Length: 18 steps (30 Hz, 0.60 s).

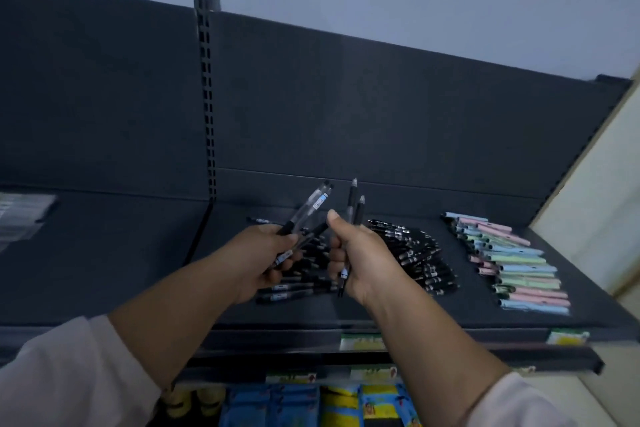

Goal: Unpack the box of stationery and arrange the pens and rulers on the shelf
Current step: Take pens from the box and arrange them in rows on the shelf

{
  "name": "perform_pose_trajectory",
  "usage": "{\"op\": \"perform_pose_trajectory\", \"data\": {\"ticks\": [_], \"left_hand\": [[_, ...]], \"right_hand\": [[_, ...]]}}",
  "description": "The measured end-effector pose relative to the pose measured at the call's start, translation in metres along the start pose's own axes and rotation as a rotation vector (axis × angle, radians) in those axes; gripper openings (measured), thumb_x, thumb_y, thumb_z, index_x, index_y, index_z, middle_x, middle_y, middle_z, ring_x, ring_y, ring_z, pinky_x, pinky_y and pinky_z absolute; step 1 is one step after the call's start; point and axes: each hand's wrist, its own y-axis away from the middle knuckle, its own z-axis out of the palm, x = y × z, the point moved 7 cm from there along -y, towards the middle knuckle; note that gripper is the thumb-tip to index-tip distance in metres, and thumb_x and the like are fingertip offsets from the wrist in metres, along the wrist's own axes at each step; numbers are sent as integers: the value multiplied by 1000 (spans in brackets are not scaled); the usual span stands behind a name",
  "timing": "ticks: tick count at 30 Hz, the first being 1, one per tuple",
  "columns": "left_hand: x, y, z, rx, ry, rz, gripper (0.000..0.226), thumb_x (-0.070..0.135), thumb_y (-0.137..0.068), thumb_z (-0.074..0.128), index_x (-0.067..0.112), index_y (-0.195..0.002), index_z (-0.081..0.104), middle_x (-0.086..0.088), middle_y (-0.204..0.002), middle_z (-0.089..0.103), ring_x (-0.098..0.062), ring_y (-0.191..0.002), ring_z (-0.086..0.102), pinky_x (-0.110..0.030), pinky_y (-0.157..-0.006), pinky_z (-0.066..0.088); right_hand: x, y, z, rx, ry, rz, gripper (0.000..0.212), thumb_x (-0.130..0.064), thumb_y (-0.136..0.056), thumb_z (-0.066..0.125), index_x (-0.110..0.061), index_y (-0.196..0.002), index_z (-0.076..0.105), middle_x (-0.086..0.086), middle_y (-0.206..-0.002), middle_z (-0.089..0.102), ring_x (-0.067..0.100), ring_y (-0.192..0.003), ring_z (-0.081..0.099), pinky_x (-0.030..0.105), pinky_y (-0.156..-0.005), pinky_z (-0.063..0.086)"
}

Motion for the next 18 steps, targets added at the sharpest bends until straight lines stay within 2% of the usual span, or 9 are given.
{"op": "perform_pose_trajectory", "data": {"ticks": [6,9,11,13,14,15,16,18], "left_hand": [[-3,-22,-11,-66,-69,0,12,16,-95,55,15,-99,66,-3,-75,63,-7,-56,49,-17,-42,36],[0,-29,-9,-58,-51,20,11,15,-96,54,15,-98,65,-2,-76,65,-8,-57,52,-19,-48,38],[2,-35,-4,-73,-46,27,12,15,-96,53,15,-98,65,-3,-79,66,-10,-62,54,-22,-54,41],[2,-42,-4,-69,-40,24,15,15,-96,52,13,-101,66,-6,-88,68,-16,-75,60,-29,-66,47],[2,-46,-7,-49,-41,24,16,16,-97,51,13,-103,66,-8,-91,69,-19,-80,61,-33,-72,48],[1,-50,-11,-19,-57,25,16,17,-97,51,13,-103,66,-8,-90,68,-20,-81,62,-34,-75,49],[1,-53,-17,14,-84,25,15,18,-97,51,15,-103,65,-6,-86,67,-20,-79,62,-34,-74,49],[0,-56,-25,64,-132,27,14,21,-97,52,18,-102,65,-2,-76,65,-17,-72,62,-32,-70,49]], "right_hand": [[25,-26,5,111,-79,113,20,-23,-87,69,-14,-83,52,-3,-57,45,4,-36,33,15,-31,26],[31,-29,17,35,-149,170,15,-23,-89,66,-13,-83,57,-2,-55,51,4,-34,37,14,-29,26],[30,-33,29,-35,-169,193,13,-23,-92,61,-10,-95,61,2,-58,61,8,-35,48,15,-29,30],[28,-39,35,-63,-205,225,19,-23,-97,53,-6,-101,61,7,-66,68,17,-46,62,23,-36,45],[27,-42,36,-63,-228,247,26,-24,-100,48,-3,-93,61,10,-65,69,23,-54,65,31,-48,54],[26,-47,33,-43,-253,267,33,-24,-101,44,-1,-83,60,11,-63,68,28,-62,66,39,-61,56],[25,-51,28,-12,-278,276,37,-23,-102,42,-2,-76,57,11,-60,67,29,-67,65,43,-68,54],[23,-60,21,20,-322,280,31,-17,-101,41,-6,-76,55,7,-63,63,26,-70,62,43,-67,52]]}}
